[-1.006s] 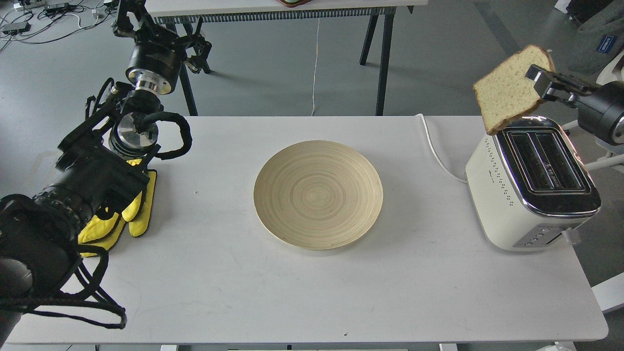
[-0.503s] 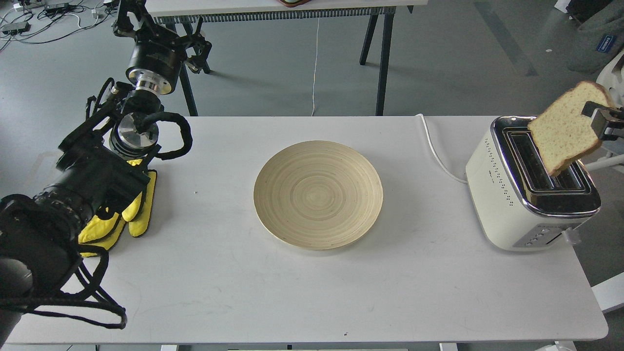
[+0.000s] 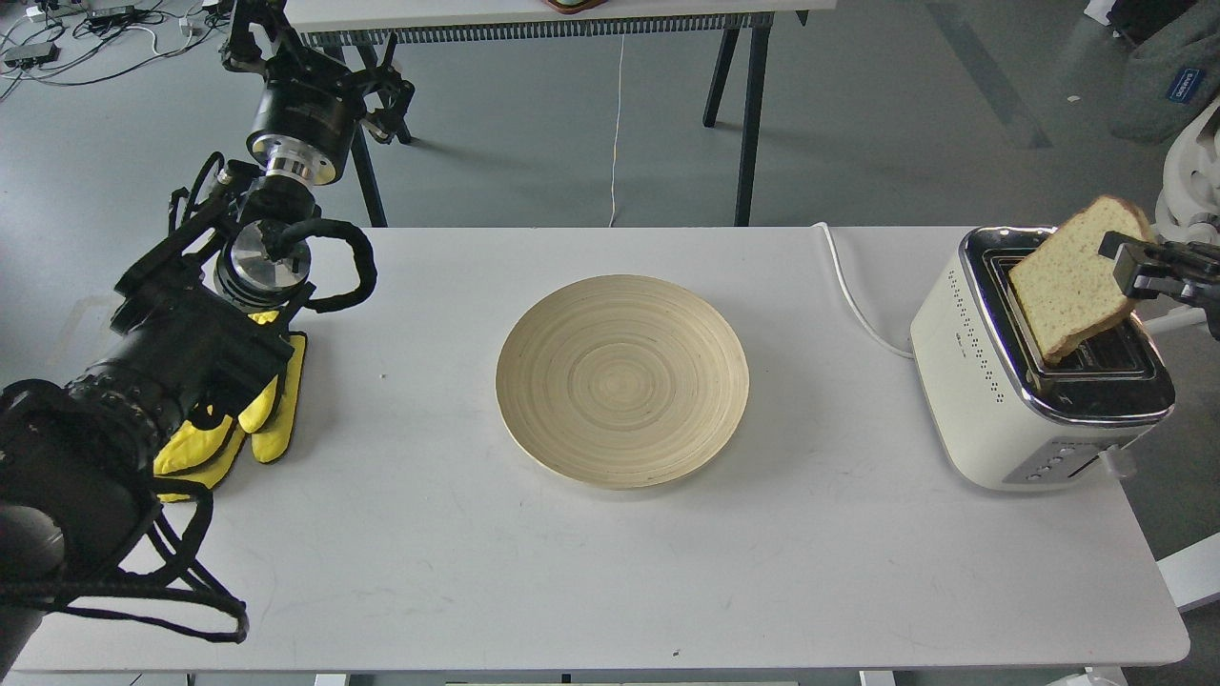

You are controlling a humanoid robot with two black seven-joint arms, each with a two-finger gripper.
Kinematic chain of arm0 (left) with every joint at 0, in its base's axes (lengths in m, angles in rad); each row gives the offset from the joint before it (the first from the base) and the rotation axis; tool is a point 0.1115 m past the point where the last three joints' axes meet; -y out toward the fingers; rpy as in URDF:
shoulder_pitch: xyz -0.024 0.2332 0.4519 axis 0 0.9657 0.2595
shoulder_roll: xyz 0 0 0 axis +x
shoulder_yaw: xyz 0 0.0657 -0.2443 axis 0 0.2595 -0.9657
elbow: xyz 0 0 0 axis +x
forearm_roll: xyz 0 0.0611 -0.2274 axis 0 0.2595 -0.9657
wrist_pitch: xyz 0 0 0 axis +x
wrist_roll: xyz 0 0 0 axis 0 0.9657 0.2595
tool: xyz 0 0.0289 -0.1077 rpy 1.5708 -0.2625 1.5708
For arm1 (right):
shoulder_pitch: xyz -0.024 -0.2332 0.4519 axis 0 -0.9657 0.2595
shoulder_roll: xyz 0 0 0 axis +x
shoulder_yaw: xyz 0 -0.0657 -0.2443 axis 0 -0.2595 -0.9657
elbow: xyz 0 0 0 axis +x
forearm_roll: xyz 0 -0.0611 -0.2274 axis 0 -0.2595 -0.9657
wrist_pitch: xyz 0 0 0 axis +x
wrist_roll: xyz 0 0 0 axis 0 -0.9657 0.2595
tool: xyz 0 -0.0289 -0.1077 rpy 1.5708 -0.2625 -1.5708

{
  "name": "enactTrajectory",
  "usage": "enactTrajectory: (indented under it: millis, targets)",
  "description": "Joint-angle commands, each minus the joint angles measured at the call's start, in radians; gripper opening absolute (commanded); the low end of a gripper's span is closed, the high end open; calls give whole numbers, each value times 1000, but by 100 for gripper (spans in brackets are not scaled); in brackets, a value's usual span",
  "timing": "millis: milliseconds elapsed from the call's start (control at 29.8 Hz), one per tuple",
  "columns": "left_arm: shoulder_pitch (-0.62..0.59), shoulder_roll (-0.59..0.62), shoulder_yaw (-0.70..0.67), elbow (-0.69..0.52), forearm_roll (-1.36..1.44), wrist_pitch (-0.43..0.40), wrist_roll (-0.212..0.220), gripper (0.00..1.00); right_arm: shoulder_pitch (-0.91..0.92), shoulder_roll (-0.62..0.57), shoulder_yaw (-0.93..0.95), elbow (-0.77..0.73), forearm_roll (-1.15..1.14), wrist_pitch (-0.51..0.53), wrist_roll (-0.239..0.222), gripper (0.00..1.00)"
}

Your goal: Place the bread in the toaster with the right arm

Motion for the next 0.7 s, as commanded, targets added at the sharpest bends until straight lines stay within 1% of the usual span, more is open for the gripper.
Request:
enactTrajectory:
  millis: [0,168,235,268,335,369,402,469,503,536,670]
  targets:
    - [0,0,0,0,0,0,-1,100,2,15,3,1,2,-4,0,7]
    - [0,0,0,0,0,0,-1,100,-4,17,0,-5,0,-4,-3,8]
    - [0,0,0,0,0,0,-1,100,-21,18,0,-17,0,-6,-3,11]
    - [0,0,0,0,0,0,-1,100,-30,18,1,-22,0,-7,-1,14]
    - [0,0,0,0,0,0,1,100,-38,35,1,-22,0,-10,0,27]
    - [0,0,0,0,0,0,-1,100,-41,43,1,-22,0,-10,0,31]
    - [0,0,0,0,0,0,-1,100,-43,50,1,-22,2,-10,2,40]
    - [0,0,0,0,0,0,-1,100,-43,52,4,-22,3,-10,5,65]
    - [0,0,0,0,0,0,1,100,-43,52,9,-22,5,-10,5,90]
    - [0,0,0,0,0,0,-1,100,-43,54,17,-20,9,-13,6,99]
    - [0,0,0,0,0,0,1,100,-38,60,49,-20,19,-18,9,98]
